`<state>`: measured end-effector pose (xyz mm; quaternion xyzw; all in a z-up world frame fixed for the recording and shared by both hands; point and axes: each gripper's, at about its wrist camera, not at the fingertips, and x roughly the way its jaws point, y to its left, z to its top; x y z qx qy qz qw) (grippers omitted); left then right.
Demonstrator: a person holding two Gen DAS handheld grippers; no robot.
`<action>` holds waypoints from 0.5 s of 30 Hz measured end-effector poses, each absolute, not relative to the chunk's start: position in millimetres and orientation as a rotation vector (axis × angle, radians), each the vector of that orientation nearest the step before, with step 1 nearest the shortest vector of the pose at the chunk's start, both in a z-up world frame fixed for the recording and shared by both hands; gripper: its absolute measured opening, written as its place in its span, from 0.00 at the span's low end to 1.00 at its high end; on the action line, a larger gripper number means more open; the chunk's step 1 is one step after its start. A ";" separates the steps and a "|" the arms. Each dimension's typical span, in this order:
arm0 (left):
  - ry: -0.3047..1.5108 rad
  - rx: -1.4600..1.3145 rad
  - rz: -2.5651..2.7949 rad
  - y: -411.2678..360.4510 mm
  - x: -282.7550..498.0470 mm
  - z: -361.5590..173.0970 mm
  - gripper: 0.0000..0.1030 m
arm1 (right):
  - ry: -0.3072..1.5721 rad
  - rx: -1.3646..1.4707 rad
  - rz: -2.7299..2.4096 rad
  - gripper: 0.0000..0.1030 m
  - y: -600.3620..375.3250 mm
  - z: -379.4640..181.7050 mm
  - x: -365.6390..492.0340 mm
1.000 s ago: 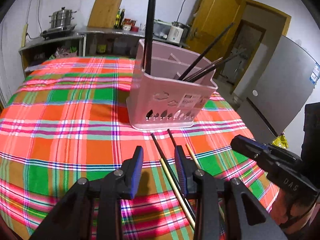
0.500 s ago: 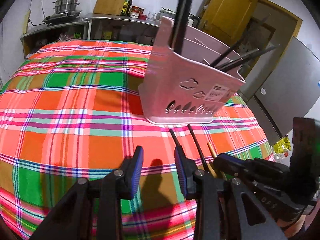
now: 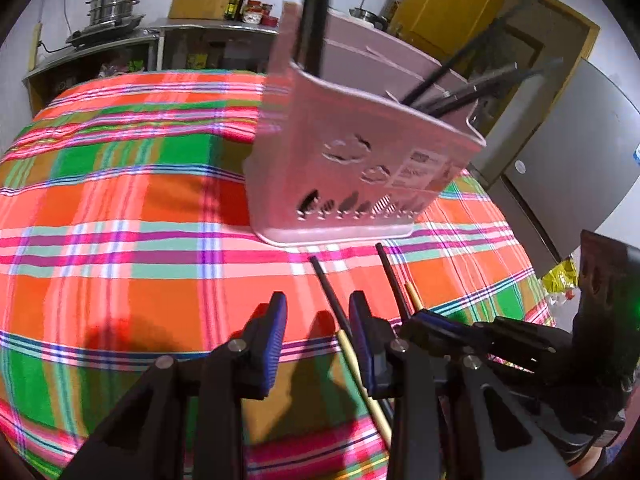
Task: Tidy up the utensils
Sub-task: 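Move both open tools back down to the remaining chopsticks on the cloth, then close the left tool on a dark chopstick while the right tool grasps another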
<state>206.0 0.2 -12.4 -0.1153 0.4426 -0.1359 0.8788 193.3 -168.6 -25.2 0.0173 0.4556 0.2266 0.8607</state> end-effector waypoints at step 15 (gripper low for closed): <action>0.946 -0.137 -0.273 -30.5 218.3 -20.9 0.09 | 0.952 0.064 0.458 0.07 -181.7 -25.0 191.2</action>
